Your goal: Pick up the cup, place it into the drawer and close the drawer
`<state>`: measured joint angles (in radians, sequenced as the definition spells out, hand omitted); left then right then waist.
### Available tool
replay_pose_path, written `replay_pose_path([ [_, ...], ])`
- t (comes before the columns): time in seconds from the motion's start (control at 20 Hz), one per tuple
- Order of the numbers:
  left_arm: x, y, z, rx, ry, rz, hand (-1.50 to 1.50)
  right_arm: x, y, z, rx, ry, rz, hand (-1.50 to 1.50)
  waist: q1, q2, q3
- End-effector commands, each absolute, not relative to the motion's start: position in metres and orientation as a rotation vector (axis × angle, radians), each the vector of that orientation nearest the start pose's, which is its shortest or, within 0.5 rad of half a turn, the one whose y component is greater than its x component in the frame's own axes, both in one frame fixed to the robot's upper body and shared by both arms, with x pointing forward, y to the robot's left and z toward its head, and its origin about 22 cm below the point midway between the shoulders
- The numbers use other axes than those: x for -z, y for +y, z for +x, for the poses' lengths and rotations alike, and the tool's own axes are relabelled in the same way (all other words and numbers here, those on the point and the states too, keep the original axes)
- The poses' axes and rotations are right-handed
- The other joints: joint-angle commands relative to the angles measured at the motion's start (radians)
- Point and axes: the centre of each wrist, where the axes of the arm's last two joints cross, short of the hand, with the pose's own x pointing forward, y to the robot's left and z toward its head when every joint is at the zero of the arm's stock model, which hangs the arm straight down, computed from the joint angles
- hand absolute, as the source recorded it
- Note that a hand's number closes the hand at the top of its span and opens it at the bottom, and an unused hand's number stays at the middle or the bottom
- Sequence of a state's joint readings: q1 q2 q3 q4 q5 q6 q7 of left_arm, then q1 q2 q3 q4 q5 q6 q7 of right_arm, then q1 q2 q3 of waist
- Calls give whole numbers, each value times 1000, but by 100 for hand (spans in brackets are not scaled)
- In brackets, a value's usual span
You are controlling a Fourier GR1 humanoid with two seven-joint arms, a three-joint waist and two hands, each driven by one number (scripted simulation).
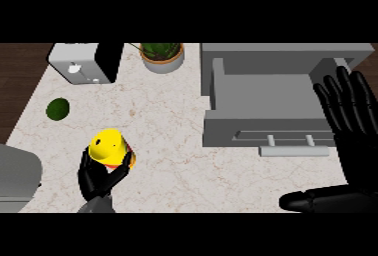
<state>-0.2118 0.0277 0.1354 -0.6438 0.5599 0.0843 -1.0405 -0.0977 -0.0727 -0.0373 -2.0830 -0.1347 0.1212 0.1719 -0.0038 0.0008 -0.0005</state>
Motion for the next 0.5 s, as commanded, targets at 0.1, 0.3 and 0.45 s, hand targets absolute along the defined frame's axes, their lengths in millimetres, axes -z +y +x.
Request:
replay_pose_path([
  [0.1,151,250,236,-622,-1911,292,150,-141,-253,219,-145,-1994,159,-150,1,-1,0],
  [0.3,140,246,237,-528,-1935,210,150,-139,-239,217,-146,-1989,127,-150,5,-2,1],
  [0.45,142,285,243,-386,-1923,8,150,-145,-241,211,-157,-1991,180,-150,-13,2,-1],
])
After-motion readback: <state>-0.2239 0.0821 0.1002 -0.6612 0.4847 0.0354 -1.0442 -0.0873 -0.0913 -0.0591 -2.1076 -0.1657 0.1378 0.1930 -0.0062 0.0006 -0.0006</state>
